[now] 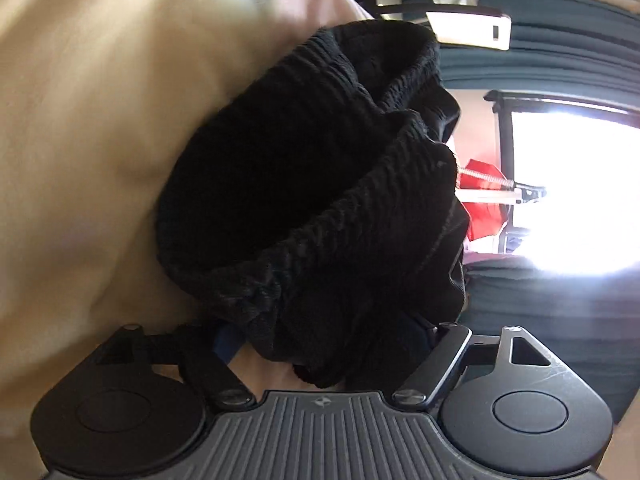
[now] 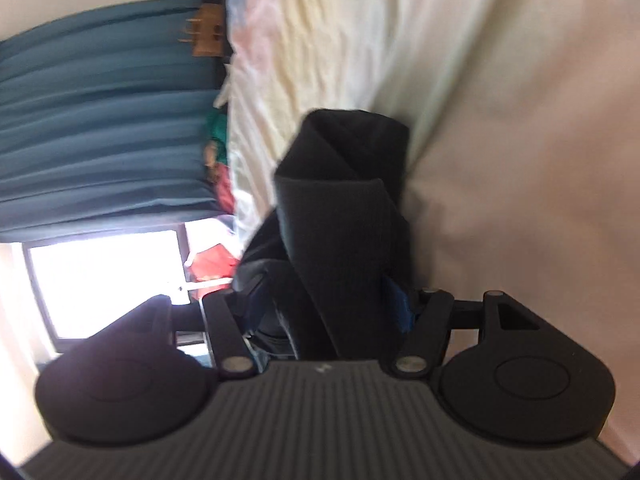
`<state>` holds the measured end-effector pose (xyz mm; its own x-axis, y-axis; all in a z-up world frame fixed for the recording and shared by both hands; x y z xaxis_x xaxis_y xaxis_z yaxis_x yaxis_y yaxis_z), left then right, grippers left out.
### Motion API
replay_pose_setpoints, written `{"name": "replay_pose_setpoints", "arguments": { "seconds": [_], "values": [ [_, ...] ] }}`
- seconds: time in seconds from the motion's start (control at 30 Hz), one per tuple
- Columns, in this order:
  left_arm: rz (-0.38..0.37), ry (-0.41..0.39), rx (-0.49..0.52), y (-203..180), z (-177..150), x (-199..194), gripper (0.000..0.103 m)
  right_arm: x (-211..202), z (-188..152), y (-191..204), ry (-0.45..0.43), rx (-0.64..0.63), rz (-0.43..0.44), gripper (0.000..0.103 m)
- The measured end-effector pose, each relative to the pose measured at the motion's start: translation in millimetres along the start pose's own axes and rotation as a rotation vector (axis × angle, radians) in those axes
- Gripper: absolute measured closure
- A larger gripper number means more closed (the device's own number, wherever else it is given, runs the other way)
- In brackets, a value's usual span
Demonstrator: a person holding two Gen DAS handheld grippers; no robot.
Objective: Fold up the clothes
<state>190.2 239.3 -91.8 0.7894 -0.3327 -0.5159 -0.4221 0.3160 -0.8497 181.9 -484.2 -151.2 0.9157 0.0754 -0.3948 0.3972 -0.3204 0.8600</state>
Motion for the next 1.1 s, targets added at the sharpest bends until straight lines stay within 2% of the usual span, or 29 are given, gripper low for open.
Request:
{"name": "replay_pose_setpoints", "arguments": {
  "seconds": [0.07, 0.17, 0.27, 0.33, 0.4, 0.43, 0.47, 0.5, 0.57, 0.67, 0.7, 0.83, 0.93, 1.0, 1.07, 1.1],
  "values": [
    [-0.011, 0.000, -0.005, -3.4, -0.8, -1.1, 0.022, 2.2, 0.2, -4.5, -0.001, 0.006, -0.027, 0.039],
    [-0.016, -0.010, 0.008, -11.1, -0.3, 1.2, 0.014, 7.0, -0.4, 0.6, -0.010, -0.025, -0.016, 0.039],
    [-0.002, -0.021, 0.008, -18.8, 4.3, 7.0, 0.014, 19.2, 1.6, 6.7, -0.020, -0.091, 0.008, 0.040],
    [0.027, -0.028, 0.046, -26.0, 4.9, 10.1, 0.015, 26.4, 2.5, 11.3, -0.033, -0.142, 0.023, 0.046],
    [0.061, -0.041, 0.095, -32.8, 3.6, 11.2, 0.026, 25.9, -0.1, 15.3, -0.070, -0.190, 0.026, 0.068],
    [0.085, -0.050, 0.120, -34.5, 2.4, 10.4, 0.041, 25.6, -1.5, 17.4, -0.089, -0.214, 0.028, 0.073],
    [0.100, -0.054, 0.131, -35.1, 2.0, 9.7, 0.050, 25.3, -2.8, 19.5, -0.108, -0.239, 0.030, 0.080],
    [0.106, -0.055, 0.125, -35.1, 2.9, 8.4, 0.054, 22.9, -5.3, 23.5, -0.133, -0.273, 0.031, 0.086],
    [0.104, -0.057, 0.094, -35.1, 7.0, 5.0, 0.075, 10.9, -14.3, 38.2, -0.201, -0.380, 0.032, 0.089],
    [0.067, -0.048, 0.044, -42.7, 11.5, -3.9, 0.086, -12.2, -36.7, 56.0, -0.290, -0.516, 0.055, 0.091],
    [0.056, -0.047, 0.052, -49.4, 12.5, -8.9, 0.086, -21.1, -45.5, 60.8, -0.314, -0.552, 0.070, 0.091],
    [0.025, -0.106, 0.215, -91.4, 16.0, -40.6, 0.088, -63.3, -79.3, 80.1, -0.395, -0.665, 0.154, 0.092],
    [-0.032, -0.150, 0.301, -121.4, 22.4, -66.5, 0.090, -97.4, -96.4, 98.7, -0.428, -0.711, 0.242, 0.092],
    [-0.081, -0.183, 0.322, -138.9, 34.6, -86.7, 0.090, -114.1, -105.5, 115.2, -0.450, -0.744, 0.282, 0.092],
    [-0.129, -0.236, 0.349, -160.7, 48.8, -103.3, 0.091, -114.6, -110.9, 134.5, -0.475, -0.775, 0.269, 0.092],
    [-0.134, -0.265, 0.368, -169.3, 55.1, -107.9, 0.091, -107.0, -110.2, 143.7, -0.477, -0.786, 0.235, 0.092]
  ]
}}
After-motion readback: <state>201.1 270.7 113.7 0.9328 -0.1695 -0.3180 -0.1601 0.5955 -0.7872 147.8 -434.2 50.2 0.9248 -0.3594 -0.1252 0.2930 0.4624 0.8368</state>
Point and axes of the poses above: each gripper's, at about its wrist camera, not at the fingertips, and x roughly the way its jaws point, y to its left, z to its top, the point moved 7 cm from there along x, roughly the way its jaws point, and after that the axes turned 12 degrees about x, right-handed, at the moved point
